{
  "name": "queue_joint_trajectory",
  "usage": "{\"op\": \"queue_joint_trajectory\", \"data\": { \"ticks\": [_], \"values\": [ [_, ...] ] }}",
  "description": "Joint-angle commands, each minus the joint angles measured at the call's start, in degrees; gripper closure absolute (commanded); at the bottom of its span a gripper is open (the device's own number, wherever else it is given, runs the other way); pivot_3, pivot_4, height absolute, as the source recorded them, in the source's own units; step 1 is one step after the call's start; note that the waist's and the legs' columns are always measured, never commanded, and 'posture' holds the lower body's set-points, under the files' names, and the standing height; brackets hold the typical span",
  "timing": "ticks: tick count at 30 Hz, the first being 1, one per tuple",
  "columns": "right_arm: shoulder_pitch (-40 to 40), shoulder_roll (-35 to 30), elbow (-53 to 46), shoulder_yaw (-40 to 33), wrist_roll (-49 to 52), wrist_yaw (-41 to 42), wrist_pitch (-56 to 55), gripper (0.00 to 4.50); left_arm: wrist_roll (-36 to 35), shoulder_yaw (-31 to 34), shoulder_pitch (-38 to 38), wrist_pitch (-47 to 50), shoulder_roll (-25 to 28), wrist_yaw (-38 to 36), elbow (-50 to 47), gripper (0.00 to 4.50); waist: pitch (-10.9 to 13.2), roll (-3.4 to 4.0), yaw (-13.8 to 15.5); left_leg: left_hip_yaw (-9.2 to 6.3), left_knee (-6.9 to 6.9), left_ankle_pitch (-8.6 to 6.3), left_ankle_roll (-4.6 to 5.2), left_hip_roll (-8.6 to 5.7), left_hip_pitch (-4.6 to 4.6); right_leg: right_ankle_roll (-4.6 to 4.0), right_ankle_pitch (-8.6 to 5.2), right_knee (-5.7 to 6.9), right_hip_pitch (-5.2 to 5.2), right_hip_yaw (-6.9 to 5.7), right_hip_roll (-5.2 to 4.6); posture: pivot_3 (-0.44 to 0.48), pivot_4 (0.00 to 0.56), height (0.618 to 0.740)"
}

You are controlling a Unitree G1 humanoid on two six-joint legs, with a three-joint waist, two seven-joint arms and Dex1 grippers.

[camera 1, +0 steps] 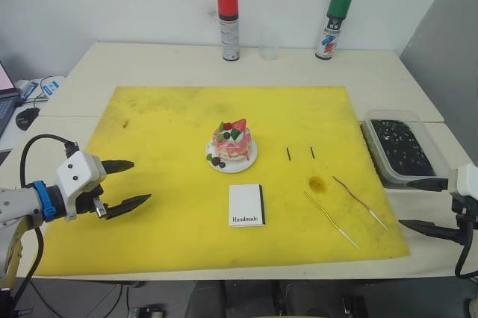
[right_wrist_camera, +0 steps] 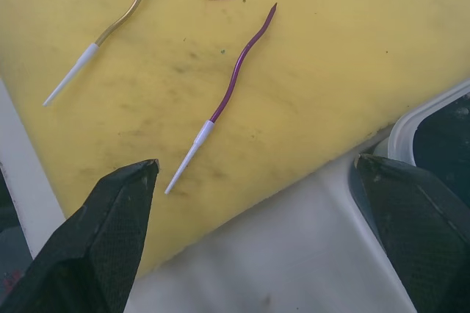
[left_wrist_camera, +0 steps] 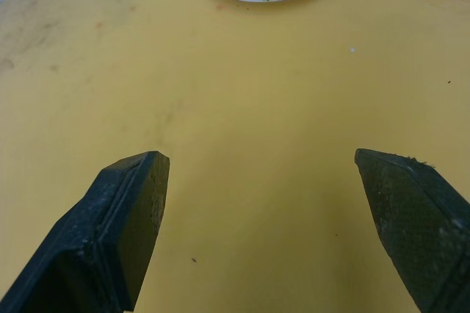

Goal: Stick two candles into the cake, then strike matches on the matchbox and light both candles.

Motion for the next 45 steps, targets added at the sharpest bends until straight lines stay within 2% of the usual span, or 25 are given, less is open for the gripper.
{"op": "queue_joint_trajectory", "data": {
  "ticks": [1, 8, 11, 16, 19, 24, 26, 28, 32, 36, 40, 45],
  "values": [
    [-0.7, 0.0, -1.0, -0.9, 0.3, -0.4, -0.4, 0.0, -0.7, 0.2, -0.4, 0.0, 0.5, -0.4, -0.4, 0.02, 0.0, 0.0, 0.0, 0.0, 0.0, 0.0, 0.0, 0.0, 0.0, 0.0, 0.0, 0.0, 0.0, 0.0, 0.0, 0.0, 0.15, 0.74],
    [-0.7, 0.2, -1.3, -0.6, 0.3, -0.7, -0.3, 0.0, 0.1, -0.7, -0.7, 0.1, 1.0, -0.3, -0.5, 0.02, 0.0, 0.0, 0.0, 0.0, 0.0, 0.0, 0.0, 0.0, 0.0, 0.01, 0.0, 0.0, 0.0, 0.0, 0.0, 0.0, 0.15, 0.74],
    [-0.9, 0.1, -1.1, -0.5, 0.3, -0.7, -0.4, 0.0, -0.1, -0.8, -0.4, -1.4, 1.8, -2.7, 0.3, 0.02, 0.0, 0.0, 0.0, 0.01, 0.0, 0.0, 0.0, 0.0, 0.0, 0.01, 0.0, 0.0, 0.0, 0.0, 0.0, 0.0, 0.15, 0.74],
    [-0.8, 0.2, -1.3, -0.4, 0.4, -0.7, -0.3, 0.0, -2.3, 0.4, -0.9, -2.2, 1.8, -6.1, 0.7, 0.02, 0.0, 0.0, 0.0, 0.0, 0.0, 0.0, 0.0, 0.0, 0.0, 0.0, 0.0, 0.0, 0.0, -0.01, 0.01, 0.0, 0.15, 0.74],
    [-1.1, 0.3, -1.1, -0.1, 0.2, -0.8, -0.8, 0.0, -5.3, 1.3, -1.4, -0.2, 2.5, -9.4, 1.8, 0.02, 0.0, 0.0, 0.0, 0.01, 0.0, 0.0, 0.0, 0.0, 0.0, 0.0, 0.0, 0.0, 0.0, 0.0, 0.0, 0.0, 0.15, 0.74],
    [-1.2, 0.5, -1.4, -0.2, 0.4, -1.1, -0.9, 0.0, -8.6, 1.9, -3.0, 4.9, 3.6, -10.6, 2.9, 0.02, 0.0, 0.0, 0.0, -0.01, 0.0, 0.0, 0.0, 0.01, 0.01, 0.0, 0.0, 0.02, -0.01, -0.02, 0.02, 0.0, 0.15, 0.74],
    [-1.1, 1.1, -2.1, -0.7, 1.0, -1.5, -0.7, 0.0, -6.9, 1.3, -2.7, 1.4, 2.8, -10.7, 2.0, 0.02, 0.0, 0.01, 0.0, 0.0, 0.0, 0.0, 0.0, 0.0, 0.0, 0.01, 0.0, 0.01, 0.0, -0.01, 0.02, 0.0, 0.15, 0.74],
    [-0.8, 1.7, -3.5, -1.5, 1.8, -2.2, 0.4, 0.0, -6.4, 0.1, -1.7, 0.8, 2.2, -10.4, -0.6, 0.02, 0.0, 0.0, 0.0, 0.0, 0.0, 0.0, 0.0, 0.0, 0.0, 0.01, 0.01, 0.01, -0.01, -0.01, 0.02, 0.0, 0.15, 0.74],
    [0.9, 3.1, -9.1, -4.3, 4.2, -4.1, 4.6, 0.0, -10.8, -2.5, 0.2, 6.0, 1.2, -10.3, -9.4, 0.02, 0.0, 0.01, 0.0, -0.02, 0.0, 0.0, 0.0, 0.01, -0.01, 0.01, 0.0, 0.01, 0.01, -0.01, 0.01, 0.0, 0.15, 0.74],
    [3.6, 4.3, -16.3, -7.2, 6.4, -7.3, 11.0, 0.0, -15.7, -7.0, -1.2, 11.7, -0.2, -8.3, -19.2, 0.02, 0.0, 0.01, 0.1, -0.11, 0.01, 0.0, -0.01, 0.01, -0.03, 0.02, 0.01, 0.02, 0.05, 0.0, 0.01, 0.0, 0.15, 0.74],
    [6.2, 4.1, -23.8, -7.4, 7.5, -13.7, 23.0, 0.0, -17.8, -13.4, -6.4, 14.9, -2.2, -6.3, -25.2, 0.02, 0.0, 0.01, 0.3, -0.16, 0.09, 0.01, -0.01, -0.01, -0.03, 0.09, 0.05, 0.02, 0.09, 0.01, 0.02, 0.0, 0.15, 0.74],
    [6.8, 2.7, -29.1, -4.9, 5.9, -21.1, 34.3, 0.0, -19.2, -20.8, -14.7, 19.0, -5.6, -3.7, -27.3, 0.02, 0.0, 0.01, 0.2, -0.08, 0.16, 0.01, 0.0, -0.06, -0.01, 0.2, 0.11, 0.02, 0.1, 0.02, 0.04, 0.0, 0.15, 0.74]
  ]
}}
